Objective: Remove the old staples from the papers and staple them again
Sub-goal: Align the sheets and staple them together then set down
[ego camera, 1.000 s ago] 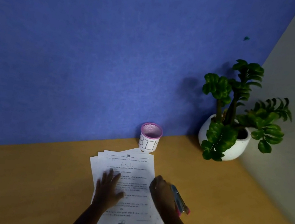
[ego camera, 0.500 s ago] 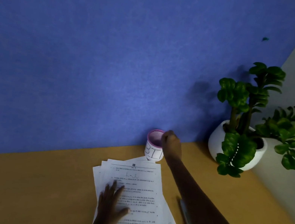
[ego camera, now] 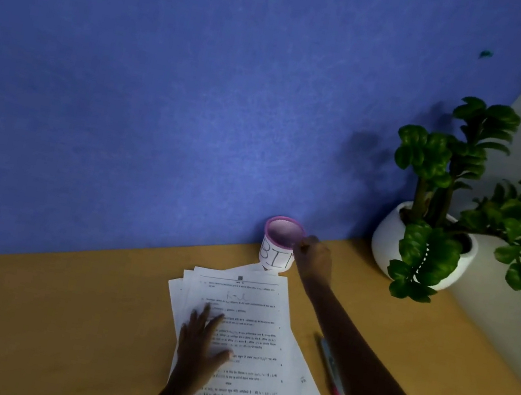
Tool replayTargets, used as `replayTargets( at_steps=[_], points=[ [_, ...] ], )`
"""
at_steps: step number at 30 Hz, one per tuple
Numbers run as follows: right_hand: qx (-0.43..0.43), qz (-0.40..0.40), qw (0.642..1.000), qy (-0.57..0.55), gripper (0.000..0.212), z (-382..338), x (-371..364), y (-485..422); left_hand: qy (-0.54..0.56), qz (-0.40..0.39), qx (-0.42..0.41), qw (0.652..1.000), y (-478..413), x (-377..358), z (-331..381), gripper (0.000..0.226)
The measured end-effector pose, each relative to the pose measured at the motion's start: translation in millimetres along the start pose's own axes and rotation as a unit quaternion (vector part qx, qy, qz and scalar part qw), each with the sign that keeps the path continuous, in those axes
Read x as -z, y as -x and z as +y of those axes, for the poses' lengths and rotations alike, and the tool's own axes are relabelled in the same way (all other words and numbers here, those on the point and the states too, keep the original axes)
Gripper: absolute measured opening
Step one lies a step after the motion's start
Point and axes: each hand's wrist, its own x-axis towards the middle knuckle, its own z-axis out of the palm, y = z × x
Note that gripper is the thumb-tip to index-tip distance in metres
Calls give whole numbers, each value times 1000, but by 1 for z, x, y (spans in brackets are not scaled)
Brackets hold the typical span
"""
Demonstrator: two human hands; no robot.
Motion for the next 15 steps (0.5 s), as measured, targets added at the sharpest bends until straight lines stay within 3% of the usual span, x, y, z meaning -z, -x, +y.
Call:
replayTargets(
  at_steps=[4, 7, 11, 15],
  points=[
    [-45, -94, 995, 12, 21, 34, -8, 47, 63, 5, -17, 998, 4, 7, 3, 53],
    [-68, -160, 984, 37, 27, 51, -11, 84, 91, 52, -1, 995, 14, 8, 3, 49],
    [-76, -194, 975, 78, 46, 57, -9, 123, -20, 150, 82, 985, 28, 10, 9, 49],
    [-80, -210, 969, 105, 71, 57, -7, 146, -78, 104, 169, 977, 46, 10, 17, 65]
  ],
)
